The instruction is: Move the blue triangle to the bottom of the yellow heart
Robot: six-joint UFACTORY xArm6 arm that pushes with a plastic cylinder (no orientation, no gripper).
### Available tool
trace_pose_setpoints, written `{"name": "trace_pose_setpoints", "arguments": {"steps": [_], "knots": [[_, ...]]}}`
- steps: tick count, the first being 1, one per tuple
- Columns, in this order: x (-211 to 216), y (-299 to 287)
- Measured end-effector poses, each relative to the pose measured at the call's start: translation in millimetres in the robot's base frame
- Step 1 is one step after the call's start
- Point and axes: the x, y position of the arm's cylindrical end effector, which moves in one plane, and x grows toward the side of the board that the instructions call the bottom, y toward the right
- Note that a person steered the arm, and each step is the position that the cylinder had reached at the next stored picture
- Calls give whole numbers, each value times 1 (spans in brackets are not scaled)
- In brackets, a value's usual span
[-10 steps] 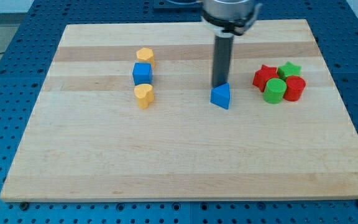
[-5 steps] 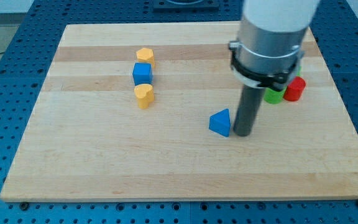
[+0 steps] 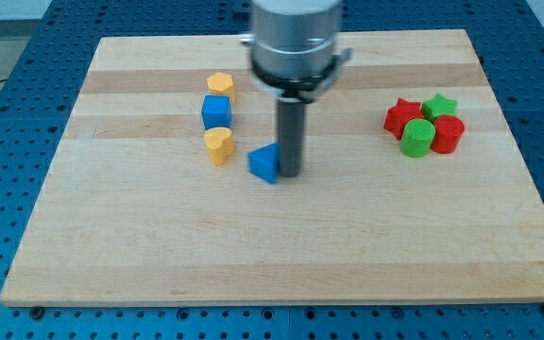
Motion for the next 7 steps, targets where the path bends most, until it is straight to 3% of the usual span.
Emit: {"name": "trace_pose_setpoints", "arguments": {"steps": [3, 7], "knots": [[-33, -19], [-1, -34]]}}
